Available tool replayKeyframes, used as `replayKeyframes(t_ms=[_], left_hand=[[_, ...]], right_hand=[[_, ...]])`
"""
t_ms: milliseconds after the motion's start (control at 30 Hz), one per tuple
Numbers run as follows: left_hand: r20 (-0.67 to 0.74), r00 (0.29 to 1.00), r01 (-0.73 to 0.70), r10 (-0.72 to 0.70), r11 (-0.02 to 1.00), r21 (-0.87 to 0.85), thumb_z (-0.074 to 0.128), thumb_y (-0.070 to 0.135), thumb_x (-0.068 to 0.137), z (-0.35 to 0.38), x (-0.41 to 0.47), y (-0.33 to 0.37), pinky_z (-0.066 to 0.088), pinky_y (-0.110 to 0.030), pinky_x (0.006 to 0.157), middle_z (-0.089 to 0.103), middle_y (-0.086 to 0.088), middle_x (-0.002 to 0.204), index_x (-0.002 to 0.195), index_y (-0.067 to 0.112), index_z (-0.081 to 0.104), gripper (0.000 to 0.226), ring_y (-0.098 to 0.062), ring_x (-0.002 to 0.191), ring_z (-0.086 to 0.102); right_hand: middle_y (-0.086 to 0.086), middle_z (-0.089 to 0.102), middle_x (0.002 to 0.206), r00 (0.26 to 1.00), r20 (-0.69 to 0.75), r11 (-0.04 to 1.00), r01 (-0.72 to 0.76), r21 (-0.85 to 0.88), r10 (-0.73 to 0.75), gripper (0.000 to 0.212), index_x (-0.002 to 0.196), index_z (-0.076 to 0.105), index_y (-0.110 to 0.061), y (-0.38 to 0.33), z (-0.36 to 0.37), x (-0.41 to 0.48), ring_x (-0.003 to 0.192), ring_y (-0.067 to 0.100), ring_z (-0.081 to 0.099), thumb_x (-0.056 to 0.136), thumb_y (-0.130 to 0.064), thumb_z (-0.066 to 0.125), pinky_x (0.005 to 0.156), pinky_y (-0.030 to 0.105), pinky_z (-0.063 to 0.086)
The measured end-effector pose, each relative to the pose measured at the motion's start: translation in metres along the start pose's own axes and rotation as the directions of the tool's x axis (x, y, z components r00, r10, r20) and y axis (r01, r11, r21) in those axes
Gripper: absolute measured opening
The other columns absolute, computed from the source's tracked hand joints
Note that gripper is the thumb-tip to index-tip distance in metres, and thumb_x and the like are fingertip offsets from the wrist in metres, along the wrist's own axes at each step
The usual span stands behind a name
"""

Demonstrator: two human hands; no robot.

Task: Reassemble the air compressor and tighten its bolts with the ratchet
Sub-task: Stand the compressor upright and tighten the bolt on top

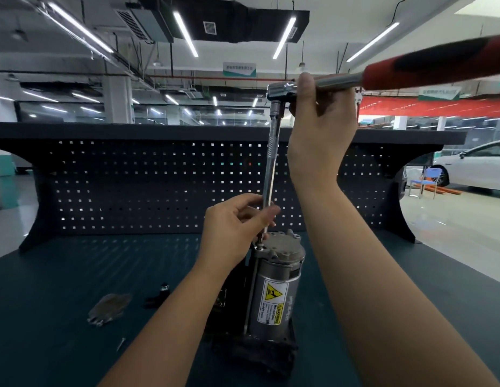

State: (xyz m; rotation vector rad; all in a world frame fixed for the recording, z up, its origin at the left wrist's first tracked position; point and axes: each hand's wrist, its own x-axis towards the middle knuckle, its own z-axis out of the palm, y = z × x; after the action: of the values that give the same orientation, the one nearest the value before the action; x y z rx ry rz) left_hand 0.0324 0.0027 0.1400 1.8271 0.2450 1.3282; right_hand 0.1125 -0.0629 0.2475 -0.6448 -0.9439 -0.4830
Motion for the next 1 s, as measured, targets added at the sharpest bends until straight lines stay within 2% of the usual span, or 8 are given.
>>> replayKeyframes(t_ms=[67,200,300,433,533,667,867,1000], left_hand=[[0.008,1.000,-0.021,0.022,1.000,-0.013,0.067,0.028,0.081,0.000,0.000,0.002,0.052,-0.020,0.052,0.071,0.002,0.064,0.082,0.025,0.068,0.004,-0.011,0.053,0.066],[0.067,0.998,-0.021,0.020,0.999,0.023,0.060,0.031,0.086,-0.002,-0.002,0.006,0.054,-0.022,0.056,0.070,0.004,0.065,0.088,0.023,0.068,0.012,-0.011,0.055,0.066],[0.066,0.998,-0.018,0.016,0.999,0.033,0.057,0.023,0.091,-0.001,-0.002,0.006,0.050,-0.015,0.054,0.072,0.001,0.069,0.089,0.020,0.068,0.012,-0.005,0.058,0.066],[0.022,1.000,0.003,-0.003,0.999,0.037,0.064,0.036,0.079,0.000,-0.002,0.005,0.050,-0.016,0.054,0.072,0.001,0.068,0.082,0.020,0.069,0.016,-0.009,0.056,0.066],[0.037,0.999,-0.013,0.011,0.998,0.062,0.060,0.029,0.087,-0.002,-0.001,0.005,0.050,-0.016,0.053,0.071,0.003,0.068,0.078,0.022,0.067,0.014,-0.009,0.056,0.066],[0.083,0.996,-0.043,0.035,0.994,0.103,0.054,0.029,0.092,-0.003,-0.002,0.005,0.051,-0.016,0.056,0.071,0.003,0.070,0.081,0.022,0.067,0.019,-0.010,0.060,0.067],[-0.004,1.000,0.001,-0.001,0.998,0.064,0.064,0.042,0.078,-0.002,-0.001,0.004,0.053,-0.020,0.058,0.071,0.004,0.066,0.079,0.025,0.066,0.017,-0.009,0.058,0.067],[0.006,1.000,-0.018,0.017,0.998,0.063,0.059,0.025,0.090,-0.001,0.000,0.004,0.051,-0.016,0.055,0.071,0.003,0.067,0.079,0.022,0.068,0.015,-0.009,0.056,0.066]], right_hand=[[-0.003,0.063,0.080,0.961,0.025,0.942,-0.274,0.191,0.275,0.014,0.083,0.052,-0.017,0.001,0.003,0.006,0.077,0.006,0.065,0.097,-0.016,0.055,0.077,0.031,0.058],[0.009,0.066,0.075,0.683,0.304,0.357,-0.647,0.674,0.664,0.019,0.088,0.054,-0.004,0.007,0.002,0.013,0.065,0.018,0.067,0.100,-0.017,0.049,0.062,0.027,0.059],[0.005,0.064,0.085,0.812,0.183,0.598,-0.541,0.591,0.554,0.008,0.093,0.054,-0.009,0.011,0.001,0.007,0.078,0.017,0.067,0.099,-0.013,0.050,0.077,0.032,0.059],[-0.006,0.060,0.082,0.996,0.010,0.990,-0.086,0.114,0.086,0.015,0.083,0.051,-0.023,0.004,-0.001,0.000,0.078,0.001,0.062,0.095,-0.015,0.058,0.080,0.026,0.055],[0.006,0.065,0.089,0.944,0.094,0.899,-0.329,0.289,0.316,0.009,0.088,0.053,-0.015,0.002,0.003,0.005,0.087,0.020,0.069,0.096,-0.016,0.055,0.080,0.036,0.059],[0.012,0.063,0.084,0.653,0.353,0.313,-0.680,0.663,0.670,0.016,0.090,0.054,-0.003,0.007,0.001,0.016,0.072,0.023,0.066,0.100,-0.014,0.049,0.064,0.031,0.060],[0.001,0.065,0.093,0.963,0.117,0.923,-0.265,0.279,0.242,0.009,0.087,0.055,-0.020,0.003,-0.003,0.003,0.097,0.024,0.066,0.094,-0.015,0.058,0.091,0.046,0.054],[0.010,0.064,0.095,0.855,0.153,0.770,-0.514,0.378,0.496,0.009,0.089,0.054,-0.013,0.002,0.005,0.012,0.090,0.027,0.068,0.097,-0.017,0.055,0.078,0.039,0.059]])
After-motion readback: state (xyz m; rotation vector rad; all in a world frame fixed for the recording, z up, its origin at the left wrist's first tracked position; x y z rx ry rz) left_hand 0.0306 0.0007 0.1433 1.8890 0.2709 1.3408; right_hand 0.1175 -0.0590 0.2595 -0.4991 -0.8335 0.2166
